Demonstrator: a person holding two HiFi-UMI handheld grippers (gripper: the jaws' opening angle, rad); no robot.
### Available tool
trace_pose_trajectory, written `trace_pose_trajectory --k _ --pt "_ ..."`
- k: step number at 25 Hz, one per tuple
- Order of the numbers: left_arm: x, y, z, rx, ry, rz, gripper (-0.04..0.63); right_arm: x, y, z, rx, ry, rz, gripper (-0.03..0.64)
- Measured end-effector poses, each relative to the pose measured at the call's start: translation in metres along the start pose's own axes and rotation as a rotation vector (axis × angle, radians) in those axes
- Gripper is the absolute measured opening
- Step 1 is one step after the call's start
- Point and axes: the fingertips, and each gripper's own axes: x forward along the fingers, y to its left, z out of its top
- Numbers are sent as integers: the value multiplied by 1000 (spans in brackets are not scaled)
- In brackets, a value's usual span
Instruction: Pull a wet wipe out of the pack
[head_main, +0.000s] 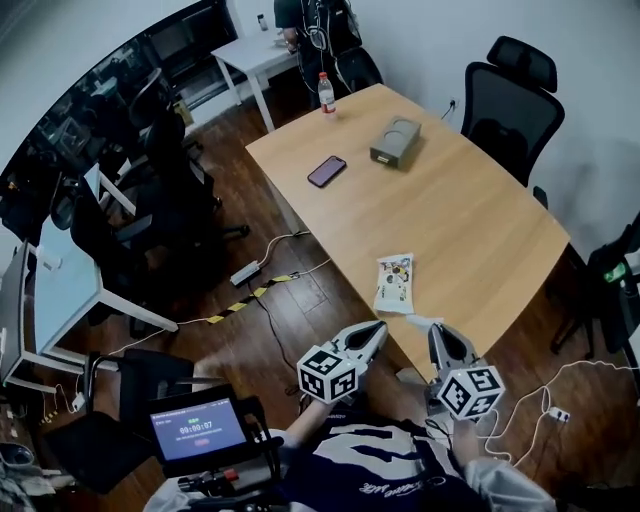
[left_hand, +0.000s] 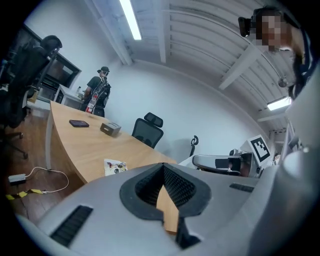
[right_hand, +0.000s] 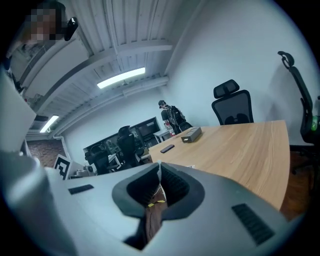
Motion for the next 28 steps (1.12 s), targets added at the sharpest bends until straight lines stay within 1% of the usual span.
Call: trace_pose_trajectory --k 6,10,13,18,24,28 --pt "-20 -61 -22 -35 -119 121 3 -60 4 -12 -69 41 124 3" --pt "-38 -104 -57 -52 -131 176 3 -103 4 -32 -103 59 172 3" --pt "-56 -131 -78 -50 -124 206 3 -129 9 -46 -80 64 202 3" --pt "-85 -159 -91 -23 -96 241 3 -168 27 -63 -38 64 224 2" --pt "-107 -175 -95 -3 -133 260 3 -192 39 -82 -42 67 238 2" --pt "-128 -188 -100 -3 -142 247 3 -206 58 -91 -47 72 235 0"
